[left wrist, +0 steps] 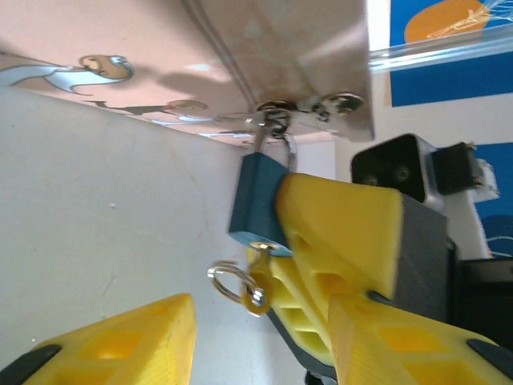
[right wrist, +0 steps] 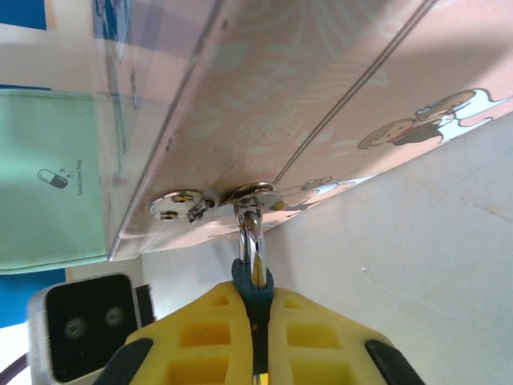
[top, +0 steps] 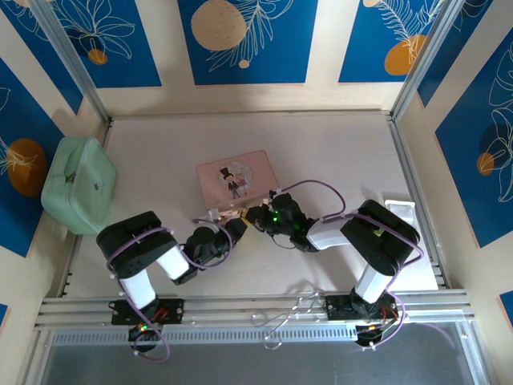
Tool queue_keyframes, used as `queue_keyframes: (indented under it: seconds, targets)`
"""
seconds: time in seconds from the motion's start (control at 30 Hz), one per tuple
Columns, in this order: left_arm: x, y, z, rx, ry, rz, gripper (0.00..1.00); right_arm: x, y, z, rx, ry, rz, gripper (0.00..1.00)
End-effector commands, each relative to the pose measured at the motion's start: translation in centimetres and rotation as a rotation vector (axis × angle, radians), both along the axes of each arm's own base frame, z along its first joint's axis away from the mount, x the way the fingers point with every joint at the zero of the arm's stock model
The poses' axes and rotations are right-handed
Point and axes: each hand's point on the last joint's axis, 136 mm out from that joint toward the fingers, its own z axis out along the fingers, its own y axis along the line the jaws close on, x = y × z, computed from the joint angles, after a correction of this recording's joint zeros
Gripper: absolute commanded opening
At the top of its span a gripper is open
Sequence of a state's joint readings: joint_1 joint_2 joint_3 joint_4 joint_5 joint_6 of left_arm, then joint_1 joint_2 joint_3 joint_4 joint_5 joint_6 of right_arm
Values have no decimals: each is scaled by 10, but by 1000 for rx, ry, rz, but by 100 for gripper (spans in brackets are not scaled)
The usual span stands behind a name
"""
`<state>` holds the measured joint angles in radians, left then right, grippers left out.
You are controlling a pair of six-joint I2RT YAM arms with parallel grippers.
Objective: Unlock the padlock with the key
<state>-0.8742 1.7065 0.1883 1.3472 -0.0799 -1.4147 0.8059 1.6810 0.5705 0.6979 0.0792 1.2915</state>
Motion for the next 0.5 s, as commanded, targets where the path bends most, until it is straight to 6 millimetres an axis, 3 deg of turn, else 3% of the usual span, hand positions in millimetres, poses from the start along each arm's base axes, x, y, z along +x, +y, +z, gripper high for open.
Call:
queue_keyframes:
  seconds: [0.0, 0.13, 0.27, 0.47]
  targets:
    - [3, 6, 25, -54, -73, 22, 50, -1, 1, 4, -18, -9, -15, 0]
    - [4, 8, 23, -57, -63, 32, 52, -3, 3, 4, -24, -8, -20, 0]
    - [6, 8, 19, -62, -37, 46, 34, -4, 4, 4, -21, -4, -25, 0]
    - [10, 5, 21, -70, -42, 48, 19, -6, 6, 6, -3, 3, -20, 0]
